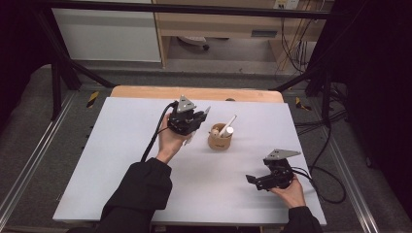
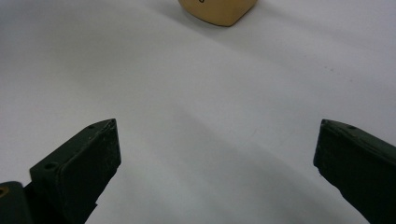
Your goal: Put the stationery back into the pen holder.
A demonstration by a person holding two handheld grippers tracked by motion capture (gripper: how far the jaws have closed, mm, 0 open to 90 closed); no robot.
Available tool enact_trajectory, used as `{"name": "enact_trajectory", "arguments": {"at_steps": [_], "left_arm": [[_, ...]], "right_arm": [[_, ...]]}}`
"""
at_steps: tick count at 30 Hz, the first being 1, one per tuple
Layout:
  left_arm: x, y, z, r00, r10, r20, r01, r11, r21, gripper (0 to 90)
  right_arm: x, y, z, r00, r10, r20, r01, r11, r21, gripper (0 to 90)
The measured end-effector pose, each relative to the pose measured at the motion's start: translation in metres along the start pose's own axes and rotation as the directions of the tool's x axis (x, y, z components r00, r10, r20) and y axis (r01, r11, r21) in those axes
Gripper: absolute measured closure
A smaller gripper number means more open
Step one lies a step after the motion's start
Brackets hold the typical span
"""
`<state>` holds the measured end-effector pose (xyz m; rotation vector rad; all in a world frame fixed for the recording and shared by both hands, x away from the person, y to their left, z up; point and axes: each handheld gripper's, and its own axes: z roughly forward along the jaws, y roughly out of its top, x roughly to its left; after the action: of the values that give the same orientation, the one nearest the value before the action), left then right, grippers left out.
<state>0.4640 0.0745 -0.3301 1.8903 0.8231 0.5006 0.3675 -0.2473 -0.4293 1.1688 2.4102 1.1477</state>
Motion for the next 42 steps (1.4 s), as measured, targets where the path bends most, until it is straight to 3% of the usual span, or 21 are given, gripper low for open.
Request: {"name": "enact_trajectory", "arguments": {"at_steps": [7, 18, 32, 42], "left_arm": [[-0.004, 0.016, 0.011, 0.9999, -0.004, 0.013, 0.004, 0.9991, -0.043, 80.5], [-0.012, 0.034, 0.034, 0.9997, 0.017, 0.019, -0.016, 0.9977, -0.065, 80.5], [-0.018, 0.048, 0.065, 0.999, 0.02, 0.039, -0.018, 0.9982, -0.057, 80.5], [-0.024, 0.048, 0.09, 0.9987, 0.031, 0.04, -0.029, 0.9986, -0.044, 80.5]], "right_arm": [[0.0, 0.0, -0.001, 1.0, 0.0, -0.001, 0.0, 1.0, 0.001, 1.4], [0.0, 0.0, -0.001, 1.0, 0.004, -0.002, -0.004, 1.0, -0.002, 1.2], [0.0, 0.0, -0.002, 1.0, 0.0, -0.005, 0.0, 1.0, -0.004, 1.2], [0.0, 0.0, -0.002, 1.0, 0.003, -0.006, -0.003, 1.0, -0.002, 1.1]]}}
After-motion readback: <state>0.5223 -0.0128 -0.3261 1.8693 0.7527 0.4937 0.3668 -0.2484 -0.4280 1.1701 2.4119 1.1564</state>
